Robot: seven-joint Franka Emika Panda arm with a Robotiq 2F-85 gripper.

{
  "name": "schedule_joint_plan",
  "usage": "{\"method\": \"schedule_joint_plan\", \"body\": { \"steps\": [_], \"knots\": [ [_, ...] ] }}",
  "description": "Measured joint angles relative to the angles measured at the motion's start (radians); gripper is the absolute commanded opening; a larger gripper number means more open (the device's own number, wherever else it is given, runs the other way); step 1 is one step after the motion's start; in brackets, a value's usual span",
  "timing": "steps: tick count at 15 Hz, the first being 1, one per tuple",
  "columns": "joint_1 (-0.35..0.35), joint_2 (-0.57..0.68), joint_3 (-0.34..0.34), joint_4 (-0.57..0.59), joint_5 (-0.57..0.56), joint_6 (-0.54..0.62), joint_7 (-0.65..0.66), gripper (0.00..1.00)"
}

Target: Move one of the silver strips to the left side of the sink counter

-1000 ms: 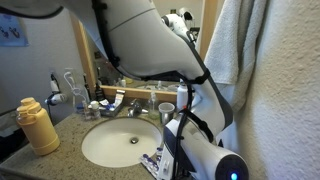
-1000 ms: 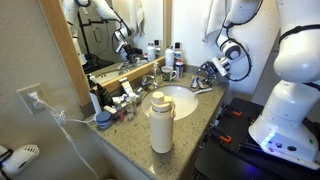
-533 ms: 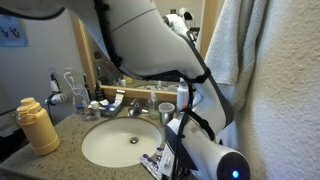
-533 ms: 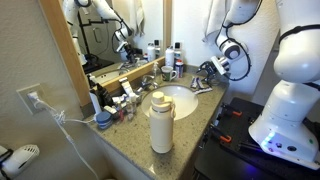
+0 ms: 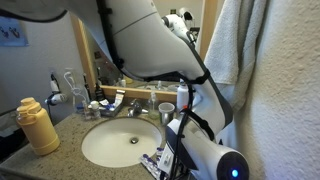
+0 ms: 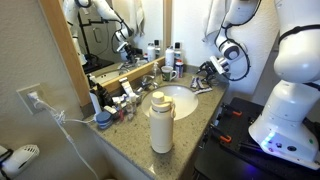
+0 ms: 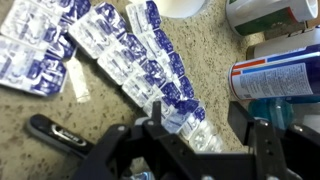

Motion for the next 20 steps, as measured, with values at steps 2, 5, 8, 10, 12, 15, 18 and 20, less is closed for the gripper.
{"method": "schedule_joint_plan", "body": {
  "steps": [2, 5, 8, 10, 12, 15, 18, 20],
  "knots": [
    [0.002, 0.004, 0.0, 0.003, 0.0, 0.005, 0.016, 0.69],
    [0.003, 0.006, 0.0, 0.004, 0.0, 0.013, 0.032, 0.42],
    [0.003, 0.006, 0.0, 0.004, 0.0, 0.022, 0.032, 0.18],
    [0.002, 0.006, -0.001, 0.004, 0.0, 0.027, 0.032, 0.02],
    [0.002, 0.006, -0.001, 0.004, 0.0, 0.029, 0.032, 0.0],
    [0.002, 0.006, -0.002, 0.004, 0.0, 0.03, 0.032, 0.0],
    [0.001, 0.006, -0.003, 0.004, 0.0, 0.03, 0.032, 0.0],
    [0.001, 0.006, -0.003, 0.004, 0.0, 0.03, 0.032, 0.0]
  ]
}}
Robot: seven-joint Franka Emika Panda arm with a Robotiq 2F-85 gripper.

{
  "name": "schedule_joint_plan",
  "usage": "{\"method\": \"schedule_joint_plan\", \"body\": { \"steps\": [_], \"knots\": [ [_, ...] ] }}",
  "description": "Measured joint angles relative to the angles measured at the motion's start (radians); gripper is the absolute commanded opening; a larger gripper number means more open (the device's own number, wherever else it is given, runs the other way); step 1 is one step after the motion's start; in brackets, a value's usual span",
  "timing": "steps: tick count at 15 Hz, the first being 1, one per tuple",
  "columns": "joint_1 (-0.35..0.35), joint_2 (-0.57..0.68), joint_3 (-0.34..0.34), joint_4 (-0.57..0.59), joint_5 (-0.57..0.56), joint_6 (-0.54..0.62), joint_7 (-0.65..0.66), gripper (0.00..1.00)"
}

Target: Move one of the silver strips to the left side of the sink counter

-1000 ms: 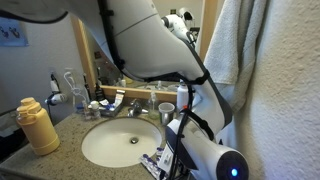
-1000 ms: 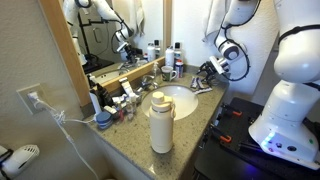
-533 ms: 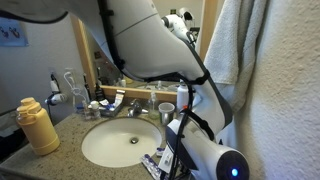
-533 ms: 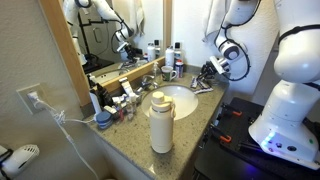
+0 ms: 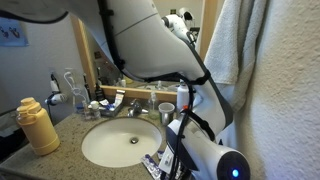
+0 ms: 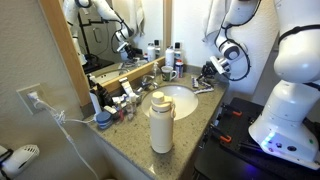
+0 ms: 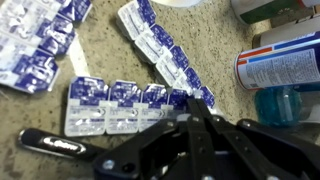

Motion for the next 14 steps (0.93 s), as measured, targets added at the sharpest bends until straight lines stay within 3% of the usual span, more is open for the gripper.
{"method": "schedule_joint_plan", "body": {
  "steps": [14],
  "knots": [
    [0.003, -0.075, 0.0, -0.047, 0.0, 0.0, -0.011, 0.0]
  ]
}}
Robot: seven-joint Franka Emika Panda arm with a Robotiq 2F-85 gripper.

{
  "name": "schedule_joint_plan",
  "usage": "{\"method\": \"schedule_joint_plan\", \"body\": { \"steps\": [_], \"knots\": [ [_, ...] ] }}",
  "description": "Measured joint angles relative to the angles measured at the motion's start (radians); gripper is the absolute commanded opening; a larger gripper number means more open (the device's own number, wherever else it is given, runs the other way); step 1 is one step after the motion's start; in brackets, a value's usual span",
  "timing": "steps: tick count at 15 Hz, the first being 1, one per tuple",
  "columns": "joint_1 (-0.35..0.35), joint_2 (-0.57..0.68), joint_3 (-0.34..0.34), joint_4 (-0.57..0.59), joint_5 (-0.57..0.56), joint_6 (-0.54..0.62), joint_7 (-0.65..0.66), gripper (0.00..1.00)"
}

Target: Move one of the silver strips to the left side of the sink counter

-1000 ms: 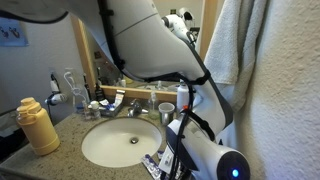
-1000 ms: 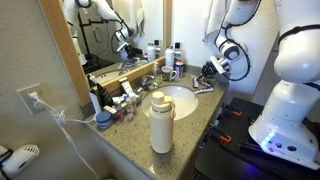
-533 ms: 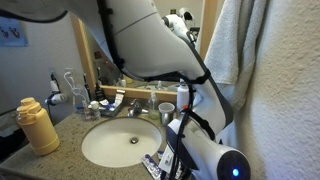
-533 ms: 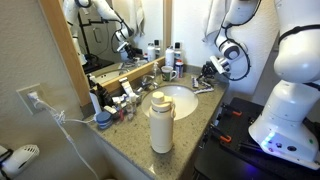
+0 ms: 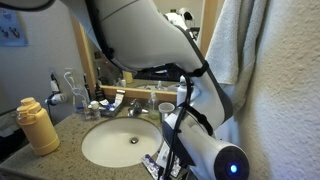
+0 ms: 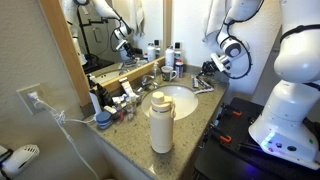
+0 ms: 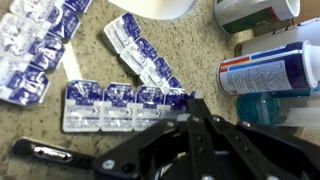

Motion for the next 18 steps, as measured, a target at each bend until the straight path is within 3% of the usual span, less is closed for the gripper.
{"method": "schedule_joint_plan", "body": {
  "steps": [8, 13, 18],
  "knots": [
    [0.038, -0.157, 0.0, -0.108, 0.0, 0.086, -0.07, 0.0],
    [0.127, -0.295, 0.019, -0.158, -0.004, 0.263, -0.074, 0.0],
    [0.208, -0.41, 0.094, -0.195, -0.055, 0.461, -0.054, 0.0]
  ]
}}
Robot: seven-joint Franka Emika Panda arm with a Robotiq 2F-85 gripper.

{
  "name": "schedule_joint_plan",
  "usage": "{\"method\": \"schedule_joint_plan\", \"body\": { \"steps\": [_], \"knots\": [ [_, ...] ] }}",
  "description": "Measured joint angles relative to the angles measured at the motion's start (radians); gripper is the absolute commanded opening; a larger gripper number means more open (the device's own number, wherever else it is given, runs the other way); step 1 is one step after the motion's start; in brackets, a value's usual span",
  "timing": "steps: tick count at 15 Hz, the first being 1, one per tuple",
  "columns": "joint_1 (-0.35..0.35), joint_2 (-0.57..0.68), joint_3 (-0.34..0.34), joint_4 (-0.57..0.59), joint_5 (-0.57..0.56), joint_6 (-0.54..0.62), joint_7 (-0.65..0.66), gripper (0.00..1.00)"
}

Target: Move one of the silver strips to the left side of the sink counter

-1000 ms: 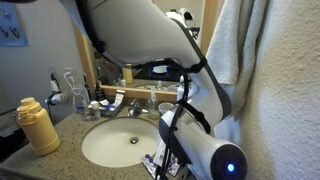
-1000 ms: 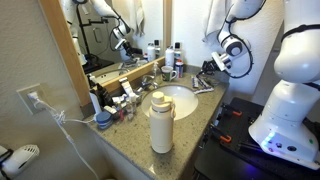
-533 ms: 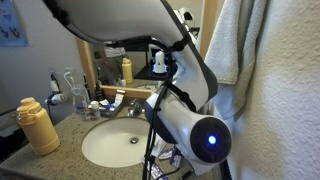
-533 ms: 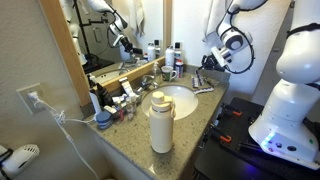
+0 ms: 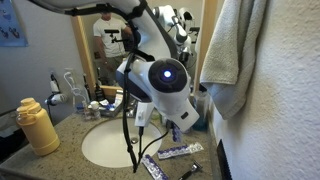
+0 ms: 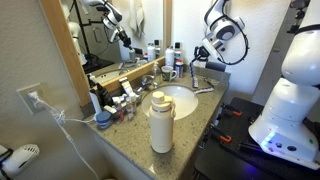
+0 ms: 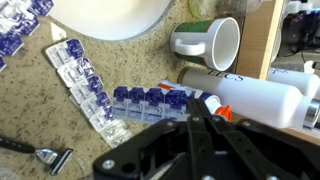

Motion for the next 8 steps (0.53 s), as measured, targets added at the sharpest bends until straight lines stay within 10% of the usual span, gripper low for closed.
{"method": "schedule_joint_plan", "body": {
  "steps": [8],
  "knots": [
    [0.112, -0.078, 0.116, -0.1, -0.199, 0.196, 0.167, 0.0]
  ]
}}
